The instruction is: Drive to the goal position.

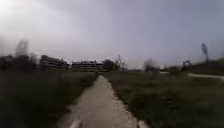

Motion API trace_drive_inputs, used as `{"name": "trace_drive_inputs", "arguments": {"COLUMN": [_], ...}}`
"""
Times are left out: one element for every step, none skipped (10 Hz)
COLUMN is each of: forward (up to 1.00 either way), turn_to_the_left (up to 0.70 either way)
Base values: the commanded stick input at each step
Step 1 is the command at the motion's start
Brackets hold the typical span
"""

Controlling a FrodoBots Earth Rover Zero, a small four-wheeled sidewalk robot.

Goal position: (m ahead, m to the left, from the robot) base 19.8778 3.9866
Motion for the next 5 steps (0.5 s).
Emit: {"name": "trace_drive_inputs", "arguments": {"forward": [0.70,0.70,0.70,0.70,0.70], "turn_to_the_left": [0.00,0.00,0.00,0.00,0.00]}}
